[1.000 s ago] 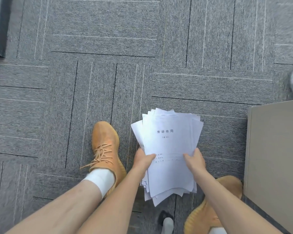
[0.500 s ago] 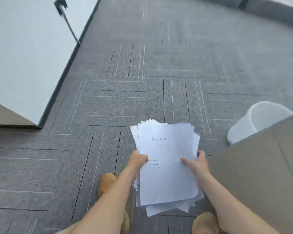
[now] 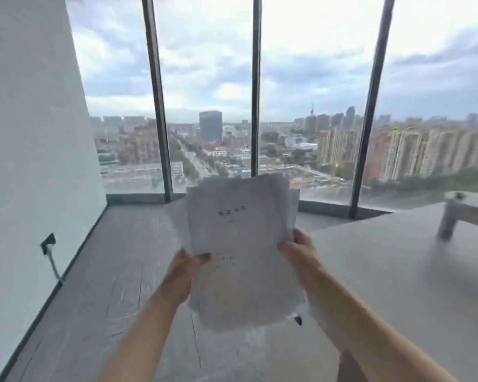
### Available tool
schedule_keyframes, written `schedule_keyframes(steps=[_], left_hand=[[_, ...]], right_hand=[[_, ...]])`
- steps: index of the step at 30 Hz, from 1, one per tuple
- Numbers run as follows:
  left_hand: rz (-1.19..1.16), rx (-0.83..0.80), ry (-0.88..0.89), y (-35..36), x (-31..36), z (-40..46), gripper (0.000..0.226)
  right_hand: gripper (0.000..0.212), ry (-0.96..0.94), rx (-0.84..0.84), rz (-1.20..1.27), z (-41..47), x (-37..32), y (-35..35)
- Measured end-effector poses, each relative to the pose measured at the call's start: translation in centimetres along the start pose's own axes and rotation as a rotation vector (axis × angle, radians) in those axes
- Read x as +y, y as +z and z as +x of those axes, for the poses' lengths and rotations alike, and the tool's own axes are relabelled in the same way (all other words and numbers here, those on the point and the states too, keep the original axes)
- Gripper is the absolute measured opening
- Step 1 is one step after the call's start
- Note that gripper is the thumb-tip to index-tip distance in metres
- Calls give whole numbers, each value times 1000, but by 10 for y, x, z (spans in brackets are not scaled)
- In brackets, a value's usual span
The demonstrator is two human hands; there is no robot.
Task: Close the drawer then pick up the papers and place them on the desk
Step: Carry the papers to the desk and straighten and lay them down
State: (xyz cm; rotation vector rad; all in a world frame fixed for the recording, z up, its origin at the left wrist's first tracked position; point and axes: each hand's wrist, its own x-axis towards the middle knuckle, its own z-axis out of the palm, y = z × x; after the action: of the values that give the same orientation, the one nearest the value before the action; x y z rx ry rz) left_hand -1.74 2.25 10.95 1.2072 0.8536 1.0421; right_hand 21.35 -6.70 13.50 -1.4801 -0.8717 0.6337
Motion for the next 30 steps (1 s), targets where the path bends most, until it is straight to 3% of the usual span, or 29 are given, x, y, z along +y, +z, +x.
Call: schedule_keyframes(steps=[6,14,23,30], left_hand=[[-31,-164,110,113,69,-57,30],[-72,-453,141,272,95,-99,27],[-116,-746,93,410,58,-137,39],[-78,-796,-24,476,-10,-146,36]], right_hand=[[27,-128,203,39,-68,-76,-138],[24,-201,502,3,-150,-113,-282],[20,-81,840,-170,-210,-103,-393],[29,51,949,-193,-221,-54,-440]])
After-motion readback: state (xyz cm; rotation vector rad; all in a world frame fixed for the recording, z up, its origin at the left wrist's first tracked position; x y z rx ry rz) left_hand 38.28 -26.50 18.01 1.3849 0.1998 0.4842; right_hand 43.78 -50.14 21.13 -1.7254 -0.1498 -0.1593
